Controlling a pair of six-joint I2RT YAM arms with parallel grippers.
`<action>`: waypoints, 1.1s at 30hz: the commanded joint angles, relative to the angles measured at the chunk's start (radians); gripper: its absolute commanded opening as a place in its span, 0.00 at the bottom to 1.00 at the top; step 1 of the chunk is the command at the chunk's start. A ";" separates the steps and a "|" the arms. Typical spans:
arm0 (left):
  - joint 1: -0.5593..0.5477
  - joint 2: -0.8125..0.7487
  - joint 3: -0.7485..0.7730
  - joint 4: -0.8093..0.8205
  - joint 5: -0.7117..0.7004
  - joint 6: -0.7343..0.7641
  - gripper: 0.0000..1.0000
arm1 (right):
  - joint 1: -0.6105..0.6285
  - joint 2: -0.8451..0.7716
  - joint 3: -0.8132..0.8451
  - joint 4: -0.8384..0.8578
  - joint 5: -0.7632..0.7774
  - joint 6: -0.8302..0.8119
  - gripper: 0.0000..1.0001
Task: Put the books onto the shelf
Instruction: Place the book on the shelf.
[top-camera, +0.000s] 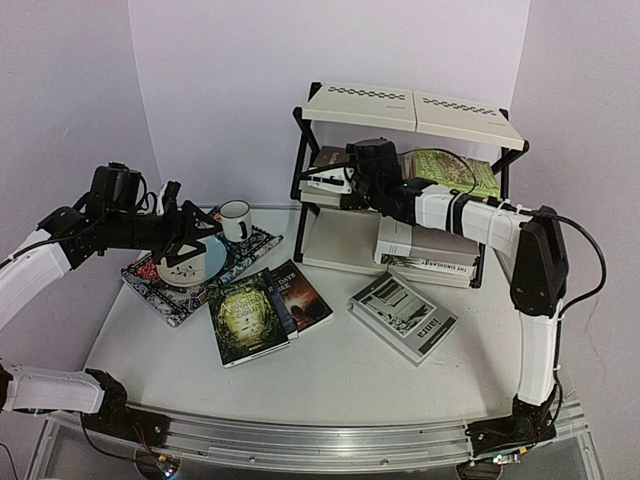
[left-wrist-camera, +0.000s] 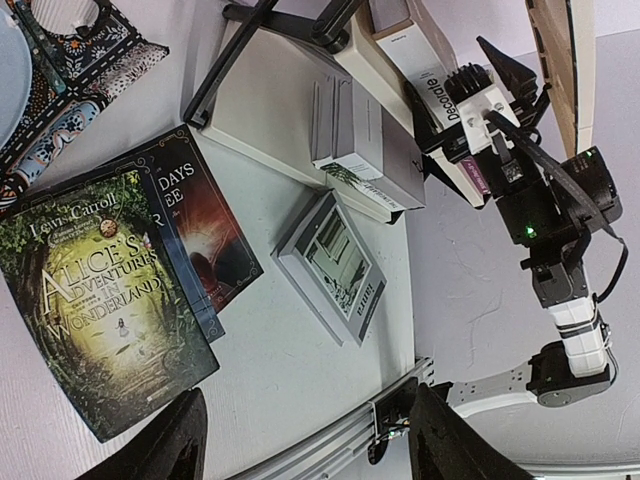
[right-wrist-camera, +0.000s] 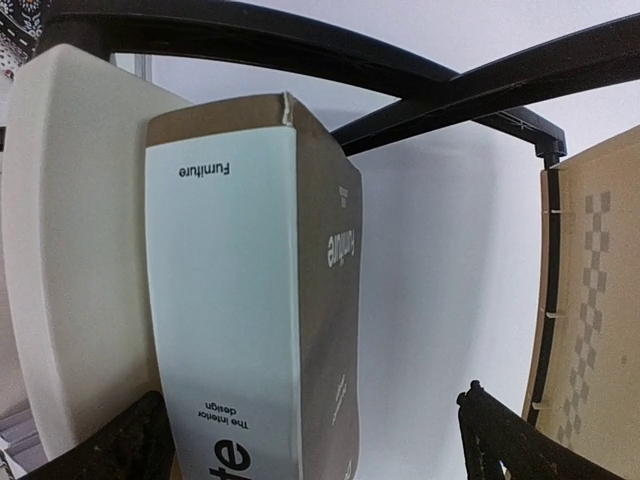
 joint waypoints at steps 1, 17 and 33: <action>0.005 -0.010 0.008 0.010 0.018 0.005 0.70 | 0.013 -0.042 -0.014 -0.101 -0.013 0.061 0.98; 0.005 -0.022 -0.006 0.010 0.021 -0.004 0.70 | 0.066 -0.045 0.082 -0.326 -0.003 0.154 0.98; 0.005 -0.034 -0.017 0.011 -0.008 0.019 0.71 | 0.237 -0.247 -0.107 -0.334 0.008 0.314 0.98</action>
